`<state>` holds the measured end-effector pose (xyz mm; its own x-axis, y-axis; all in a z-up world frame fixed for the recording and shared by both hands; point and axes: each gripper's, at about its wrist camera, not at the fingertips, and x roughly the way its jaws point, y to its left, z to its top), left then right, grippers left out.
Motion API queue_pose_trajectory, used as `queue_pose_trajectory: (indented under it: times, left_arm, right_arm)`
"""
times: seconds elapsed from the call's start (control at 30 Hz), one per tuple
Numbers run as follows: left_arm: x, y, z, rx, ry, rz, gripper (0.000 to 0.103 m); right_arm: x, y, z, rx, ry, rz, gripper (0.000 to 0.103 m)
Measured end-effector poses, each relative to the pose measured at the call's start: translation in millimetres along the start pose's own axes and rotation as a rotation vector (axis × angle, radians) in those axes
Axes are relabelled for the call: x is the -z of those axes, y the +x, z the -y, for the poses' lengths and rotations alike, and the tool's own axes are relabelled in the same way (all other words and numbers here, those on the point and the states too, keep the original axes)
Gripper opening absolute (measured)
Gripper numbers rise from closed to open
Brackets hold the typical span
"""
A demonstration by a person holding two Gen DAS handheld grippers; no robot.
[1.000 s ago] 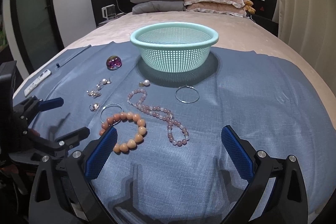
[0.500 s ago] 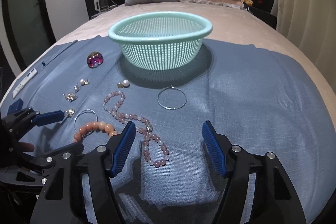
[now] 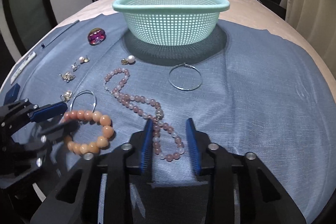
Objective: Organize jewelry
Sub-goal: 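Grasp the peach bead bracelet with the left tool while the right tool grasps the pink necklace, then carry both into the green basket and open both tools to release them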
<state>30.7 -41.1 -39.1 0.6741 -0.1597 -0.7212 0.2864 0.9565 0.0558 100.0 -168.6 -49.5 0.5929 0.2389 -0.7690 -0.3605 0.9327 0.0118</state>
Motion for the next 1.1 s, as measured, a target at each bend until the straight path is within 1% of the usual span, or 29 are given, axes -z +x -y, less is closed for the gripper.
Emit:
queue_pose_trajectory:
  times: [0.03,0.1,0.17,0.3,0.37,0.47,0.63,0.73,0.83,0.9,1.1]
  left_arm:
    - [0,-1,-4,0.023,-0.015,-0.005,0.013]
    - [-1,-2,-8,0.07,-0.033,-0.024,0.012]
    - [0,-4,-7,0.069,-0.017,-0.028,0.012]
    - [-1,-12,-12,0.106,-0.036,-0.049,0.012]
    - [-4,-18,-17,0.116,-0.059,-0.051,0.012]
    - [-9,-27,-24,0.11,-0.082,-0.041,0.012]
    - [-16,-41,-31,0.105,-0.089,-0.016,0.012]
    - [-23,-51,-33,0.072,-0.08,0.021,0.012]
    - [-30,-59,-35,0.062,-0.068,0.035,0.012]
    - [-37,-63,-37,0.076,-0.064,0.04,0.012]
    - [-66,-76,-37,0.063,-0.012,0.094,0.012]
  right_arm:
    - [0,0,-3,0.001,-0.014,0.001,0.007]
    - [0,-1,-3,-0.004,-0.008,0.007,0.006]
    - [0,-4,4,-0.041,0.037,0.015,0.006]
    - [2,-10,16,-0.137,0.123,0.022,0.006]
    - [2,-15,18,-0.164,0.144,0.031,0.006]
    - [1,-25,16,-0.188,0.146,0.048,0.006]
    - [-7,-46,12,-0.209,0.132,0.093,0.006]
    - [-17,-60,10,-0.216,0.12,0.126,0.006]
    - [-29,-77,6,-0.221,0.093,0.163,0.006]
    - [-38,-87,3,-0.212,0.065,0.185,0.006]
    - [-69,-114,-3,-0.182,-0.003,0.245,0.006]
